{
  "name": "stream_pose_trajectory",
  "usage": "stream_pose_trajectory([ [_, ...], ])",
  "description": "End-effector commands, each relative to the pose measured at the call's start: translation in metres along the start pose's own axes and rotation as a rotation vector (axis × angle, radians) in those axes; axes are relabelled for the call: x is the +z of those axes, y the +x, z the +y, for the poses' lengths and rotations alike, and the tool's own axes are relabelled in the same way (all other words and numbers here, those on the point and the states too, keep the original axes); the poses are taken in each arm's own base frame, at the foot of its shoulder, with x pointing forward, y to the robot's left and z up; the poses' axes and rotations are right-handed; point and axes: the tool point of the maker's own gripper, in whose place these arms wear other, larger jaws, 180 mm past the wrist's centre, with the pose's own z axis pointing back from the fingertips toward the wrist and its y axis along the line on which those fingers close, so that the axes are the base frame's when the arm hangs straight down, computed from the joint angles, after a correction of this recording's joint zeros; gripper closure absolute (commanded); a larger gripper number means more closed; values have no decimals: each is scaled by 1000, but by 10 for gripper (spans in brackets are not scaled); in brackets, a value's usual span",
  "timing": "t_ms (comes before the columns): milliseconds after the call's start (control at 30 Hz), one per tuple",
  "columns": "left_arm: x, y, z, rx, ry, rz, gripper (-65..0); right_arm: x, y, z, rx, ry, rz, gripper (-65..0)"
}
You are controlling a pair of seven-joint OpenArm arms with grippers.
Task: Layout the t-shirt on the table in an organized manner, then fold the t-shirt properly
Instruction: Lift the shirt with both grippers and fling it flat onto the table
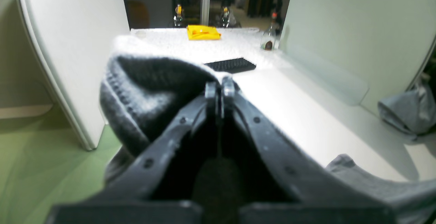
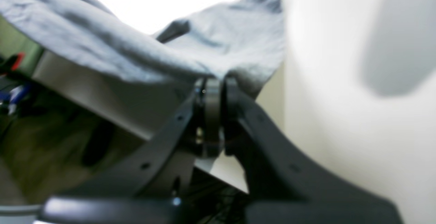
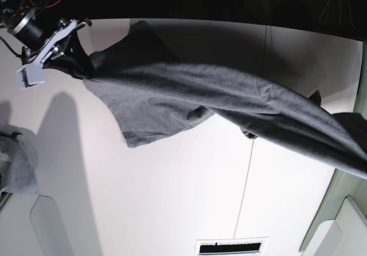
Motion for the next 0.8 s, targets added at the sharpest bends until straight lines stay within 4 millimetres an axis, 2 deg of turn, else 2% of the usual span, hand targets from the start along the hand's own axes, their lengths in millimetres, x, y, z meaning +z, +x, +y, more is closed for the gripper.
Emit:
stream_pose_trajectory([
  [0,0,22,-6,-11,-34,-76,0,9,17,-3,25,-13,-62,0],
  [167,10,21,-7,53,-20,-113,0,44,34,-34,14,-128,-128,0],
  [267,19,16,-13,132,-47,-111,0,58,35,-43,8,-155,-133,0],
  [367,25,2,-10,136,-25,-39,0,65,33,-48,0,-177,-127,0],
  [500,38,14,-11,75,10,-47,0,85,37,-52,23,-206,-117,0],
  [600,46,28,-17,10,25,-61,0,108,52,-58,78,-277,-149,0],
  [667,48,34,-20,-14,28,-74,0,119,60,-61,116,-322,-161,0],
  [767,43,45,-23,0,7,-147,0,125,65,-67,141,-356,-166,0],
])
